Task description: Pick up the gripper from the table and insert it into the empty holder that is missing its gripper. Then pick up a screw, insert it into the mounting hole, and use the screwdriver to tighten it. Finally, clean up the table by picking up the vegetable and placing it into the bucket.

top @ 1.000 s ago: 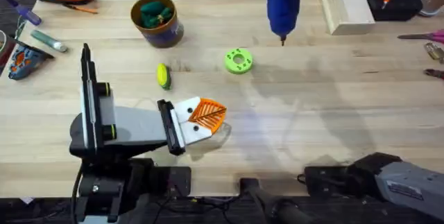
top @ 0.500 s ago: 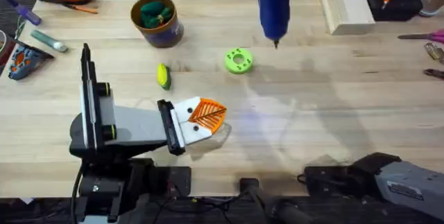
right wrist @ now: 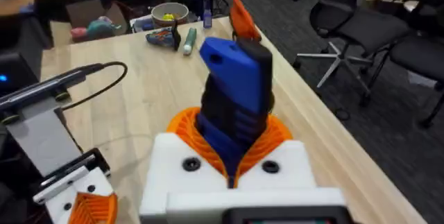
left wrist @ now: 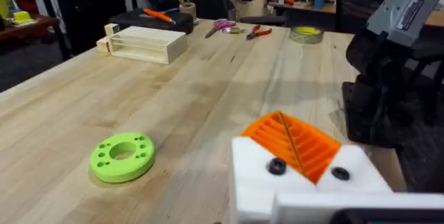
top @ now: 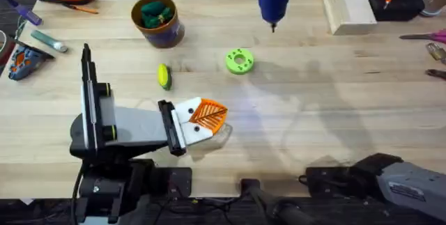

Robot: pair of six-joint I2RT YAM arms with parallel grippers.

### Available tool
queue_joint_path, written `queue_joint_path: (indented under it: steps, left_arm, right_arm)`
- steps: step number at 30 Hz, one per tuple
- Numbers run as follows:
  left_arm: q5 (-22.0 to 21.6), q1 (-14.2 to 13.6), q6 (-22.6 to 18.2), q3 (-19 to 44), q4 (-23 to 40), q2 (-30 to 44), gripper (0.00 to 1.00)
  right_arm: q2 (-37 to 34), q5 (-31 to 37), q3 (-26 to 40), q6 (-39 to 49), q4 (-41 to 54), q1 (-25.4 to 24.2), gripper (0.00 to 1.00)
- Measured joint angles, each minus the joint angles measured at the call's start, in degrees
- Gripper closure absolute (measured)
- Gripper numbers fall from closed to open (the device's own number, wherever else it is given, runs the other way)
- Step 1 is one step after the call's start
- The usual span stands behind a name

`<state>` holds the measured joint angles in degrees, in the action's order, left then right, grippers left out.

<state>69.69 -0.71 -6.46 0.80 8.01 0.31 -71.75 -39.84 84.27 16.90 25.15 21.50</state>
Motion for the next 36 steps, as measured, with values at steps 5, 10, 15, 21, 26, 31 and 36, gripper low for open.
queue_joint_path:
  steps: [5, 10, 15, 21, 26, 31, 36]
  left_arm:
    - [0.0, 0.0, 0.0, 0.0, 0.0, 0.0, 0.987]
    - [0.0, 0.0, 0.0, 0.0, 0.0, 0.0, 0.987]
    - [0.0, 0.0, 0.0, 0.0, 0.0, 0.0, 0.987]
    - [0.0, 0.0, 0.0, 0.0, 0.0, 0.0, 0.987]
    - [0.0, 0.0, 0.0, 0.0, 0.0, 0.0, 0.987]
    - [0.0, 0.0, 0.0, 0.0, 0.0, 0.0, 0.987]
    - [0.0, 0.0, 0.0, 0.0, 0.0, 0.0, 0.987]
  right_arm:
    - [0.0, 0.1, 0.0, -0.2, -2.4, 0.0, 0.975]
    - [0.0, 0.1, -0.1, -0.7, -3.2, 0.0, 0.975]
    - [0.0, 0.1, -2.4, -2.9, -8.1, 0.0, 0.975]
    - [0.0, -0.9, -7.6, -7.7, -17.2, 0.0, 0.975]
    - [0.0, -2.7, -11.9, -11.7, -25.2, 0.5, 0.975]
    - [0.0, -3.3, -17.0, -13.1, -31.5, 2.9, 0.975]
    - [0.0, -3.8, -21.7, -13.9, -37.7, 4.5, 0.975]
